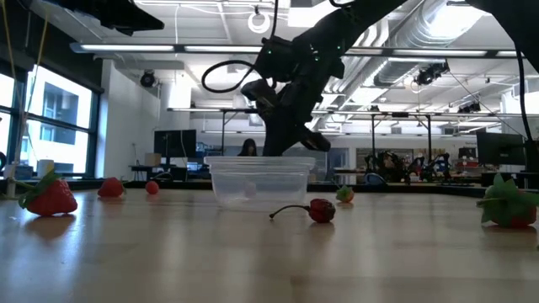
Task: Pick and placing Produce into tupperware
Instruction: Move the transparent bin to the center of the table, then put the strawberry into the transparent bin
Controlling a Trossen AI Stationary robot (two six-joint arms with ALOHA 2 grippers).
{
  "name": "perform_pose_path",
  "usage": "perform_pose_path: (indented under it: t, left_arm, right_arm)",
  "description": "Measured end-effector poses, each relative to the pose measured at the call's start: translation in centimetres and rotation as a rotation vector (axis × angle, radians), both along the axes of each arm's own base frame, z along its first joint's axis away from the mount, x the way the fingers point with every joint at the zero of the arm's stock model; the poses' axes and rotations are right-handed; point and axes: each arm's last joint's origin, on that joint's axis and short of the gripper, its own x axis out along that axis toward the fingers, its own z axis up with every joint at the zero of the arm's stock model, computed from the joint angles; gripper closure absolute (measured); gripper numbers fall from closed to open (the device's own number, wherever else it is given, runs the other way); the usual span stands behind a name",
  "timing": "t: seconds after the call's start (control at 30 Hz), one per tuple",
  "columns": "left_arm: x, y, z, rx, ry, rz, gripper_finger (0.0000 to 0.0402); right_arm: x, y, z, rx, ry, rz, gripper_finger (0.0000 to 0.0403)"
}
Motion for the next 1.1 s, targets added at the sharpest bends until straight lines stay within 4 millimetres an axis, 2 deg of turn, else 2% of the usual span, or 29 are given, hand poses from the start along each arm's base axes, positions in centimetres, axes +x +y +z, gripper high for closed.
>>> perform_pose_path:
  t: [0.43, 0.77, 0.93, 1.1]
  left_arm:
    - [0.0, 0.0, 0.0, 0.000, 0.000, 0.000, 0.0373]
    - [0.0, 0.0, 0.0, 0.001, 0.000, 0.001, 0.0373]
    - [0.0, 0.0, 0.0, 0.001, 0.000, 0.001, 0.0373]
    - [0.0, 0.0, 0.1, 0.005, -0.004, 0.000, 0.0373]
  right_arm:
    - [0.0, 0.2, 0.0, 0.030, -0.009, 0.051, 0.0403]
    - [0.2, 0.3, 0.4, 0.028, -0.072, 0.192, 0.0403]
    - [0.9, 0.2, 3.3, -0.019, -0.156, 0.301, 0.0403]
    - [0.3, 0.2, 9.0, -0.176, -0.194, 0.383, 0.0403]
